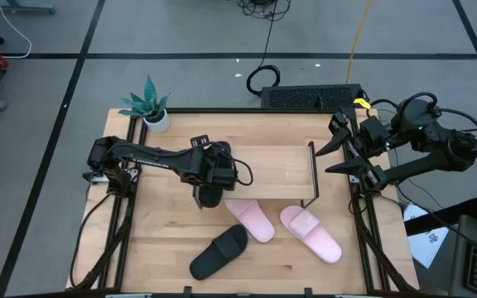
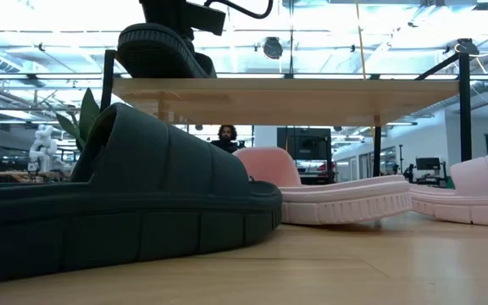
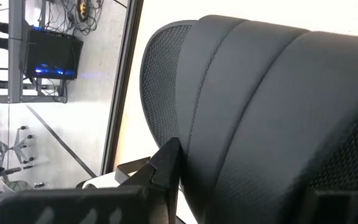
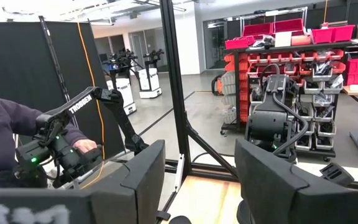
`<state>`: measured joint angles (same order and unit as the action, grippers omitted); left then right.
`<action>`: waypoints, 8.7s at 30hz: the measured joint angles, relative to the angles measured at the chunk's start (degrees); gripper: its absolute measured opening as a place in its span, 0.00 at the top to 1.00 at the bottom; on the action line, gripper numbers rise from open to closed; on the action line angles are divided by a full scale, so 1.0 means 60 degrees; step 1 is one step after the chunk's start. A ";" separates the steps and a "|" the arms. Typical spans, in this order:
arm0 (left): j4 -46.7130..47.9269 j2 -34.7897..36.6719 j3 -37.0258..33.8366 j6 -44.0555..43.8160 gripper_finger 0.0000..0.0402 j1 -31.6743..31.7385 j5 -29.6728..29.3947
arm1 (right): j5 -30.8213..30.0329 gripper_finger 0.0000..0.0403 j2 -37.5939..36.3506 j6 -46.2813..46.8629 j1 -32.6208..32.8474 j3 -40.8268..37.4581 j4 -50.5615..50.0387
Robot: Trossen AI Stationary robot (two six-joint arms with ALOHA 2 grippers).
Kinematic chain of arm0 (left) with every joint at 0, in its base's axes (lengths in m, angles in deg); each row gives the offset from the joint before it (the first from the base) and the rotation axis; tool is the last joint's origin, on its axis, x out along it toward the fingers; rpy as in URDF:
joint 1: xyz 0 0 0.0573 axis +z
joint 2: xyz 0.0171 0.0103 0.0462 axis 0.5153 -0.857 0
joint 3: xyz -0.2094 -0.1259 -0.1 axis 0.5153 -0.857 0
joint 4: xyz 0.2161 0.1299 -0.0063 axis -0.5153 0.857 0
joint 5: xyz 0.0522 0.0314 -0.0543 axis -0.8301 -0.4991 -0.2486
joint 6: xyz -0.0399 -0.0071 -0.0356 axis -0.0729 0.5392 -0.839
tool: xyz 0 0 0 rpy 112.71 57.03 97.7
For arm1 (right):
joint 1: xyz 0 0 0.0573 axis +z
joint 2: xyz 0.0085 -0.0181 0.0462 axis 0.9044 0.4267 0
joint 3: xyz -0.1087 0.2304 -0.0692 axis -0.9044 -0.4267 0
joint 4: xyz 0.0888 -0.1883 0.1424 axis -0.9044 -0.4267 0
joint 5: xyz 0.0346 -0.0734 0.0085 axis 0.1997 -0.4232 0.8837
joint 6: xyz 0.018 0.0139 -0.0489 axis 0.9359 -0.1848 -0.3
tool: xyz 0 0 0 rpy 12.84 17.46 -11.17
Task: Pick and place slides into the shelf
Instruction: Put the left black slipper on the shelf, then put the black slipper on the shelf
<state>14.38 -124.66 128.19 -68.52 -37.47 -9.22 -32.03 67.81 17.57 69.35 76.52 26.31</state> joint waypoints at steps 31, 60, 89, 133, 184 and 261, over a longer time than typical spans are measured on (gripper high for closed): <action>0.0007 0.0007 0.0467 -0.0563 0.40 -0.0018 0.0214 | 0.0000 0.55 0.0000 0.0000 0.0000 0.0000 0.0010; 0.0870 0.0026 0.0867 -0.1412 0.40 -0.0809 0.1378 | 0.0003 0.55 0.0003 0.0000 -0.0001 0.0000 -0.0127; 0.2048 0.0036 0.2612 -0.2042 0.40 -0.1286 0.1461 | 0.0022 0.55 0.0003 0.0000 -0.0004 0.0000 -0.0129; -0.0588 -0.1486 0.4428 -0.0521 0.40 -0.0787 0.3280 | 0.0000 0.55 -0.0194 -0.0251 0.0000 0.0000 -0.0582; 0.0721 -0.1814 0.4983 -0.1341 0.40 -0.0913 0.4598 | -0.0034 0.55 -0.0288 -0.0787 -0.0001 0.0000 -0.0699; 0.0859 -0.0733 0.4790 -0.4867 0.40 -0.2411 0.6051 | -0.0051 0.55 -0.0313 -0.1333 -0.0003 0.0004 -0.0962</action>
<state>19.53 -129.06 156.94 -97.72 -51.94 27.09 -32.33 65.93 9.57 69.32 76.54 20.54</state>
